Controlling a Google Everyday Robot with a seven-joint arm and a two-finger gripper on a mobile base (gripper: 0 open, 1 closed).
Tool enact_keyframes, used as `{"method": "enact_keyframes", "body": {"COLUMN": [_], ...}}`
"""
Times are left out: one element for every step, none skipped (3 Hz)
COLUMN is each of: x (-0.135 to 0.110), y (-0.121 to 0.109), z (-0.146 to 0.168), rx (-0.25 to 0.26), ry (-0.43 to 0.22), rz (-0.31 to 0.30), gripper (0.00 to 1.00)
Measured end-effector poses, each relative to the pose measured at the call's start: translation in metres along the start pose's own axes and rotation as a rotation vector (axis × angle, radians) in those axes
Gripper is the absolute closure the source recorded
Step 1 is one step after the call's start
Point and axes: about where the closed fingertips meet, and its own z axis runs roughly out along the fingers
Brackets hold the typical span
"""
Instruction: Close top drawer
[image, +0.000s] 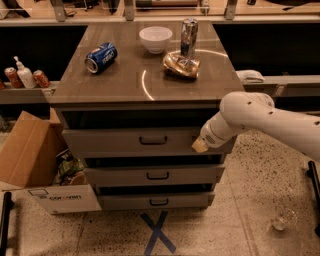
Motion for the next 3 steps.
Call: {"method": "enact_keyframes", "body": {"x": [-0.005,0.009,0.03], "y": [0.008,0.031,0.046], "z": [-0.012,-0.036,-0.055], "rx": [-0.011,-0.061,-0.131], "ry": [-0.018,-0.054,-0.072], "rz": [-0.017,-0.05,-0.089], "gripper": [1.0,1.0,1.0]}}
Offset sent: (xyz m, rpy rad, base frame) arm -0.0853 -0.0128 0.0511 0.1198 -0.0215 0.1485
